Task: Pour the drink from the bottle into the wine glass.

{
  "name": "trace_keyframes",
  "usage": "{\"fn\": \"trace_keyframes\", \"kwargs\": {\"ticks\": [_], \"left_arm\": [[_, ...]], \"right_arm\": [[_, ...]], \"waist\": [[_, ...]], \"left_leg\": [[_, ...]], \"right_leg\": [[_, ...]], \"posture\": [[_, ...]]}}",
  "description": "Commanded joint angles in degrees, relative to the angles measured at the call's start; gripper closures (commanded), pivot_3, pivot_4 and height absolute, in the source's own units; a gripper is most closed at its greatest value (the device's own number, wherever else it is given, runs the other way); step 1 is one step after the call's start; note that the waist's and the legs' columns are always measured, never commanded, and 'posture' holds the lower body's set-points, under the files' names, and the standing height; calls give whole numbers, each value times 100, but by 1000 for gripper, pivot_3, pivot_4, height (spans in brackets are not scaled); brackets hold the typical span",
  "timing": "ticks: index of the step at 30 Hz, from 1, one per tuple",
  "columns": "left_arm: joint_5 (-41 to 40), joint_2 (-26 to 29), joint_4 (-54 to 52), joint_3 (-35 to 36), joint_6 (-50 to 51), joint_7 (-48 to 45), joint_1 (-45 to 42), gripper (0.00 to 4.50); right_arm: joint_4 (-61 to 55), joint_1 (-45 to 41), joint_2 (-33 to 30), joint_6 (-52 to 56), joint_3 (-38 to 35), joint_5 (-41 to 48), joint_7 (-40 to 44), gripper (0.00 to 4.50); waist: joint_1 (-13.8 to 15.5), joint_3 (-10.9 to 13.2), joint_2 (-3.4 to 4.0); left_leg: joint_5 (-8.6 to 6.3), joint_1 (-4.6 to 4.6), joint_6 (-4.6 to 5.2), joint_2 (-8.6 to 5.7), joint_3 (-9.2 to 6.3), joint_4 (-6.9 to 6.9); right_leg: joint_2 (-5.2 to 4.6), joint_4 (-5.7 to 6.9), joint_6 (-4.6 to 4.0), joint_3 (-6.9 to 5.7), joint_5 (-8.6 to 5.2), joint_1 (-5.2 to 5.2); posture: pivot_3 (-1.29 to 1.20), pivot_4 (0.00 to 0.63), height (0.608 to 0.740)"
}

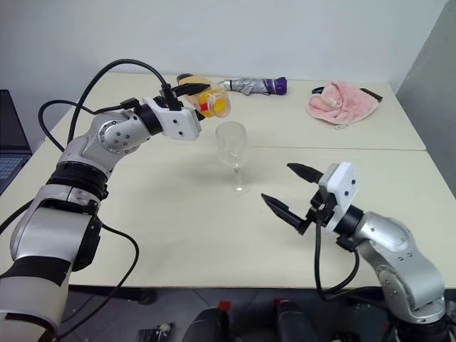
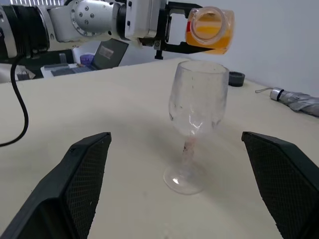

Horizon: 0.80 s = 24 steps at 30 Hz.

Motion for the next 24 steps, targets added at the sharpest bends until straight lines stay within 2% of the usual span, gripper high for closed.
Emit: {"fn": "trace_keyframes", "kwargs": {"ticks": [1,9,24], "left_arm": [[-9,64,-41,31,-112,209,-329,2811],[98,62,14,-24,-193,310,-408,2811],[462,139,61,-286,-363,660,-575,2811]], "right_arm": [[134,-266,-203,-45,-248,335,372,0],[559,-743,-248,210,-286,1013,655,0],[749,-948,-139,-81,124,567,721,0]], "waist": [[-1,0,0],[6,0,0],[5,0,0]], "left_leg": [[0,0,0,1,-2,0],[0,-2,0,0,0,0],[0,-2,0,-1,-1,1]], "right_leg": [[1,0,0,-2,0,0],[-1,1,0,1,0,0],[-2,2,0,0,0,0]], "posture": [[0,150,740],[0,150,740],[0,150,740]]}}
